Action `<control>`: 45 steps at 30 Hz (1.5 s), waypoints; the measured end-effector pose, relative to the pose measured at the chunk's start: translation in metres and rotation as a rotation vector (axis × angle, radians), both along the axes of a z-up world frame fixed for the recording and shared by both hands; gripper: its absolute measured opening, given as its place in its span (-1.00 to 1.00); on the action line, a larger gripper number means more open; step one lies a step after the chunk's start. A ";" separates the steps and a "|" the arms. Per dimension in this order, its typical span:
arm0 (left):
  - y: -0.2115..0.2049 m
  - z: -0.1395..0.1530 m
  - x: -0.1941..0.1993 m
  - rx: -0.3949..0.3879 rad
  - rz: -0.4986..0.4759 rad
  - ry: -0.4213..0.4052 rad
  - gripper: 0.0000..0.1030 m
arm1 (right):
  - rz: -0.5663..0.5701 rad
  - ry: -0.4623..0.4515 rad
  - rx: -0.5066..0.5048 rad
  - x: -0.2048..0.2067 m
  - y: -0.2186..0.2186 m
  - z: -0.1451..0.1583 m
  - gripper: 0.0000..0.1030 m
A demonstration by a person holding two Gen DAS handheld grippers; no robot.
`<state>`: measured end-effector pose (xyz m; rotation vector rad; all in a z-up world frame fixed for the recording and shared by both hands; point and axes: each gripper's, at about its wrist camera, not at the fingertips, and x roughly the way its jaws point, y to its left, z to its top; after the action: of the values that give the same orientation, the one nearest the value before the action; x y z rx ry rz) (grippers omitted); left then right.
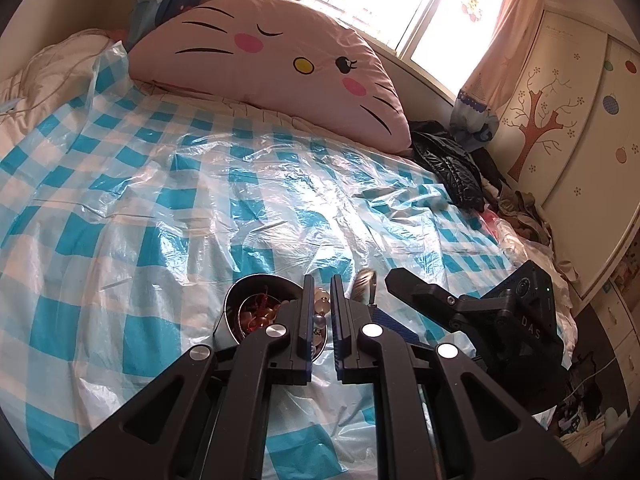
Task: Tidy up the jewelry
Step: 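Lower the pink pearl bracelet into the tin and open the left gripper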
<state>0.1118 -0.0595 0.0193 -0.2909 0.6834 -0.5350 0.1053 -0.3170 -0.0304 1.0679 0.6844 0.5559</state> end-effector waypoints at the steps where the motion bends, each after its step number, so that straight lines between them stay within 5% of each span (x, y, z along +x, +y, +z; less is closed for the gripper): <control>1: 0.000 0.000 0.000 -0.001 -0.002 0.000 -0.85 | -0.001 -0.002 0.004 0.000 -0.001 0.000 0.12; 8: 0.002 0.000 0.000 -0.002 0.007 -0.003 -0.85 | 0.004 0.012 -0.030 0.000 -0.001 0.003 0.12; 12: 0.008 -0.002 0.001 -0.010 0.023 0.000 -0.85 | 0.082 0.086 -0.274 0.002 0.012 0.008 0.41; 16: 0.012 -0.009 0.003 0.027 0.029 0.037 -0.85 | 0.211 0.197 -0.453 0.001 0.037 -0.012 0.45; 20: 0.012 -0.030 0.008 0.096 0.008 0.128 -0.85 | 0.309 0.184 -0.533 -0.001 0.064 -0.018 0.45; 23: 0.009 -0.040 0.006 0.144 -0.022 0.174 -0.85 | 0.334 0.218 -0.726 -0.002 0.083 -0.027 0.45; 25: 0.008 -0.046 0.007 0.170 -0.014 0.194 -0.84 | 0.348 0.211 -0.767 -0.004 0.090 -0.028 0.46; 29: 0.015 -0.050 0.011 0.150 0.025 0.221 -0.84 | 0.380 0.194 -0.871 -0.005 0.107 -0.033 0.54; 32: 0.029 -0.058 0.021 0.076 0.061 0.280 -0.57 | 0.400 0.169 -0.952 -0.006 0.116 -0.034 0.54; 34: 0.033 -0.068 0.030 0.026 0.069 0.330 -0.32 | 0.404 0.164 -0.967 -0.007 0.116 -0.034 0.20; 37: 0.030 -0.082 0.040 -0.034 0.034 0.396 -0.17 | 0.405 0.171 -0.934 -0.007 0.110 -0.033 0.20; 39: 0.024 -0.085 0.041 -0.047 0.021 0.405 -0.18 | 0.404 0.170 -0.932 -0.008 0.110 -0.032 0.20; 41: 0.018 -0.083 0.038 -0.019 0.012 0.383 -0.63 | 0.405 0.166 -0.922 -0.010 0.108 -0.029 0.20; 45: 0.016 -0.068 0.031 0.030 0.019 0.312 -0.86 | 0.356 0.141 -0.884 -0.013 0.096 -0.016 0.20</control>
<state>0.1424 -0.0434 -0.0487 -0.3567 0.9893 -0.4649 0.0920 -0.2208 -0.0463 0.1538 1.1157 0.4066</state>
